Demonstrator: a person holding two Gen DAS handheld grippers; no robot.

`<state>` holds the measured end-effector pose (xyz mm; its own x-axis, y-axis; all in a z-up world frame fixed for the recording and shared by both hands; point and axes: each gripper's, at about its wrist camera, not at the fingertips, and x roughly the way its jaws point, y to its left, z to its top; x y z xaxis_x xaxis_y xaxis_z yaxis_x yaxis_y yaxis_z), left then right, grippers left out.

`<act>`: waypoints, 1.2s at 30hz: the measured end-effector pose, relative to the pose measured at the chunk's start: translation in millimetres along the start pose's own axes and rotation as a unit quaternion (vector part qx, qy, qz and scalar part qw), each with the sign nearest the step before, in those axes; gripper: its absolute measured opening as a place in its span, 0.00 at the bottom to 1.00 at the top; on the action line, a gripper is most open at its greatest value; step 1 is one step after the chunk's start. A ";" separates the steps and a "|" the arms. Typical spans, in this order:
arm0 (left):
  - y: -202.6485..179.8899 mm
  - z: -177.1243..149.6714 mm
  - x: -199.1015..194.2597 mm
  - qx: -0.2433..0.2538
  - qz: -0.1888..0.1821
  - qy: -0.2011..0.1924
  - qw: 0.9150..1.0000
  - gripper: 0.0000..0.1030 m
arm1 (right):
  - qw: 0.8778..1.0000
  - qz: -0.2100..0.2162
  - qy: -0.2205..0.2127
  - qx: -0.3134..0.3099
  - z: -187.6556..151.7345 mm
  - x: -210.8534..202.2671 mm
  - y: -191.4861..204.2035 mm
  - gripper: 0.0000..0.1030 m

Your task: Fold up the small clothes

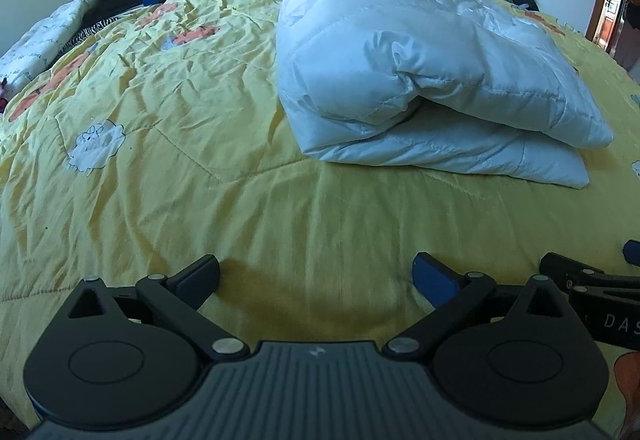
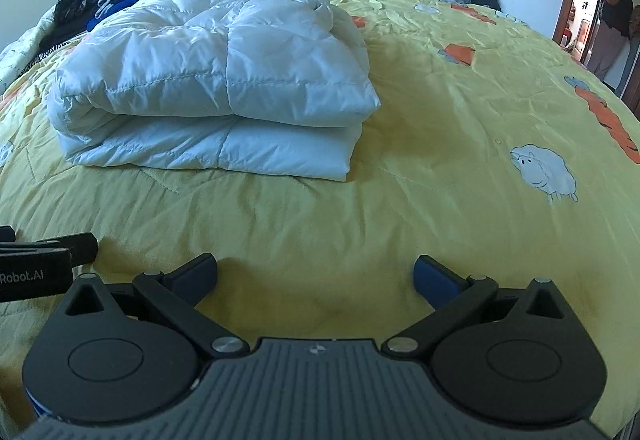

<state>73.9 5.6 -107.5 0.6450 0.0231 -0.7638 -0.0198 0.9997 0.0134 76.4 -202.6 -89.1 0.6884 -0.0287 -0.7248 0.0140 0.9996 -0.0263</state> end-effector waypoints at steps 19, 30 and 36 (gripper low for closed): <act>0.6 1.7 1.1 -0.001 -0.002 0.009 1.000 1.00 | 1.000 -0.002 -0.005 0.001 -2.4 -1.2 1.2 1.00; 0.0 2.1 1.2 -0.001 -0.002 0.008 1.000 1.00 | 1.000 -0.003 -0.008 0.002 -4.1 -2.2 1.7 1.00; -0.2 2.5 1.0 -0.001 -0.001 0.008 1.000 1.00 | 1.000 -0.003 -0.008 0.002 -4.3 -2.3 1.7 1.00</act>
<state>76.5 5.5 -106.6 0.6322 0.0200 -0.7745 -0.0192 0.9998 0.0102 71.7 -200.9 -90.5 0.6994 -0.0340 -0.7139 0.0203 0.9994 -0.0277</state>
